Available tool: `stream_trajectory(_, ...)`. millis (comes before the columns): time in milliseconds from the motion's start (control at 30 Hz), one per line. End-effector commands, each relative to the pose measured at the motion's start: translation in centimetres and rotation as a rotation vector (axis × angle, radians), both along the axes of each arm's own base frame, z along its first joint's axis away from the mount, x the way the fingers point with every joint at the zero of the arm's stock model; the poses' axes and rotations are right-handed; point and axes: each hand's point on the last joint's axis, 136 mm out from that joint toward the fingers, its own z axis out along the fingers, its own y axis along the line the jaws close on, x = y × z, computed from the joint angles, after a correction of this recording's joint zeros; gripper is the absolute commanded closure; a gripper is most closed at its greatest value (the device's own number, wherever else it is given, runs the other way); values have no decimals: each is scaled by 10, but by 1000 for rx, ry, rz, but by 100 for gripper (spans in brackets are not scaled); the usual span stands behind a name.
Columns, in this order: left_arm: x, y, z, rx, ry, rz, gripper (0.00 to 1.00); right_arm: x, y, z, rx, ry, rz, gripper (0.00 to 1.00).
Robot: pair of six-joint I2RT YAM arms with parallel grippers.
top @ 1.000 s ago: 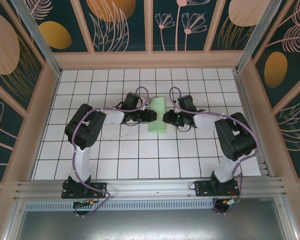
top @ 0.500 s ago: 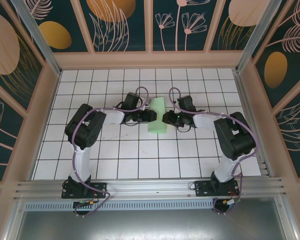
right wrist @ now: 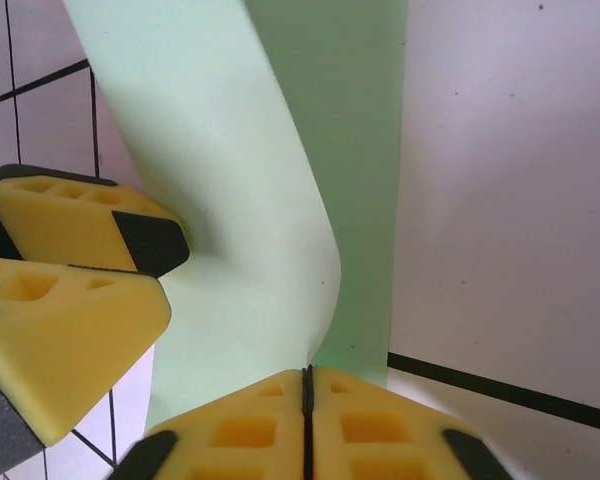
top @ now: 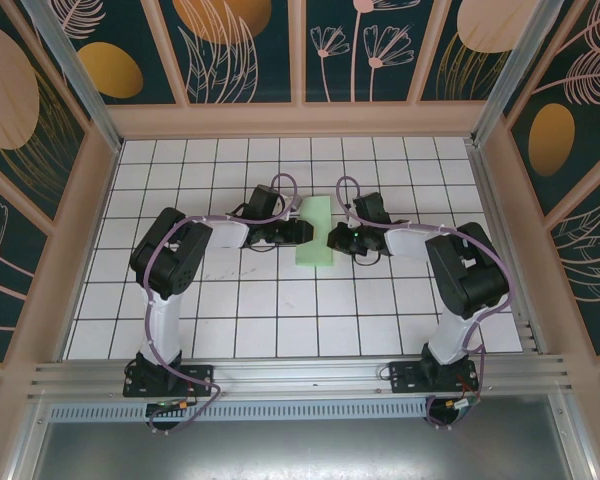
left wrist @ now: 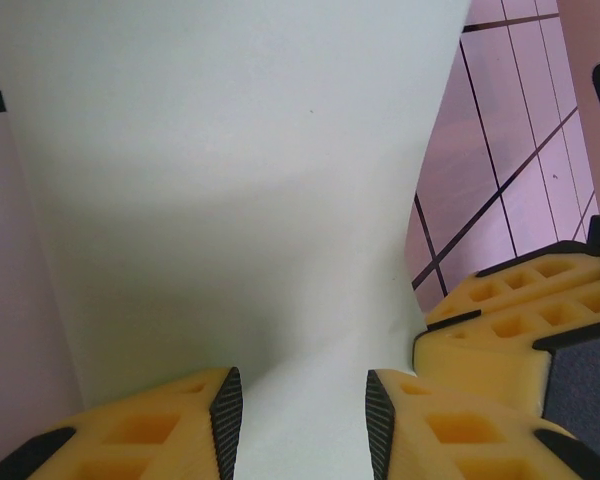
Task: Fold a paper plane with a square sheet of paper (fold left side to right side)
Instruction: Hold the square sheet of paper at the center of the table.
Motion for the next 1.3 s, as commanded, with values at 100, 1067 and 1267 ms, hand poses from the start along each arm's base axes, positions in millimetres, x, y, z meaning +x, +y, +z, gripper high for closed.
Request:
stream_trajectory(100,-4,2,-5,22,2,-6,59,5,1,-6,-35,8,8,99)
stream_trajectory(1067,-5,-3,13,-29,-13,-20,58,9,-12,-32,-165,41,-4,100)
stream_trajectory(1267,-2,2,51,-51,-83,0,56,7,-11,-33,-164,42,8,100)
